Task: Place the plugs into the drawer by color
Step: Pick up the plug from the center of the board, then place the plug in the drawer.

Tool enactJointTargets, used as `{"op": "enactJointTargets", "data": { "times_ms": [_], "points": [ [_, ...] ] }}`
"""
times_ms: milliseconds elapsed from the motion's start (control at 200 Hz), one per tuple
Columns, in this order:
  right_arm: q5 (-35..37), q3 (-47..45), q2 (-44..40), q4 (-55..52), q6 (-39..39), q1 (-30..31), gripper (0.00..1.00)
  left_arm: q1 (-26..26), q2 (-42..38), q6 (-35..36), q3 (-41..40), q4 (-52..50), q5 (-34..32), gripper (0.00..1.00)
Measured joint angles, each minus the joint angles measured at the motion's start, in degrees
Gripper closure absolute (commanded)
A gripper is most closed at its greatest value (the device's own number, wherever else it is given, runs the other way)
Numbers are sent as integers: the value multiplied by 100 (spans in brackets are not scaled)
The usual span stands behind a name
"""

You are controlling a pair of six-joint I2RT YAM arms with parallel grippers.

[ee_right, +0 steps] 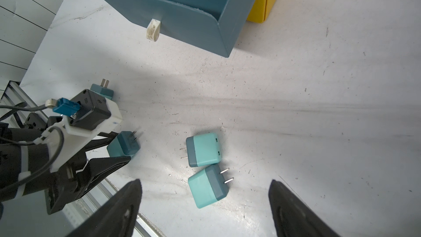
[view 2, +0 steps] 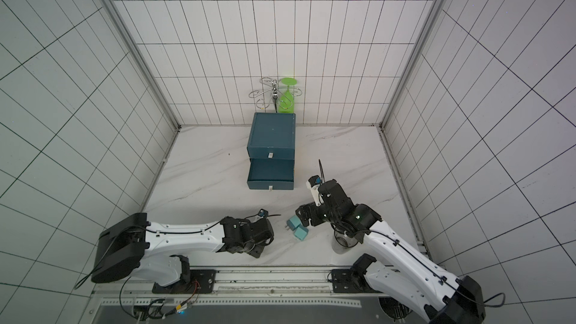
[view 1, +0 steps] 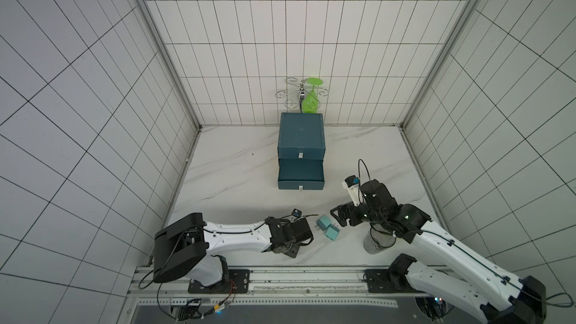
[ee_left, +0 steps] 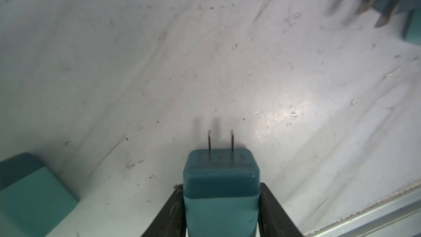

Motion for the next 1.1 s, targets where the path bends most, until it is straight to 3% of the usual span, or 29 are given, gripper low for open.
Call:
{"op": "enactJointTargets", "data": {
  "times_ms": [70,145,205,245,310,485,675,770,944,1099],
  "points": [
    [0,-28,-28,35,2,0,9,0,92,-50,-2,-70,-59,45],
    [2,-96,-59,57,7,0,9,-7,142,-68,37,-96,-85,56],
    [0,-136,-59,61,13,0,9,-11,210,-120,98,-98,-90,76],
    [2,-157,-59,68,15,0,9,-15,243,-87,146,-111,-105,81],
    [-7,-168,-59,72,22,0,9,-20,302,-85,210,-109,-146,100],
    [-166,-170,-92,190,39,0,9,22,286,7,380,-227,-352,100],
    [-339,-203,-400,245,37,0,9,699,-1403,455,415,177,116,100],
    [-339,-243,-601,278,44,0,9,988,-1897,669,855,140,164,100],
    [-341,-354,-940,413,116,0,9,1696,-1838,964,1926,-153,-216,99],
    [-363,-385,-984,496,162,0,9,2179,-1023,1154,2719,-398,-699,100]
  ]
}}
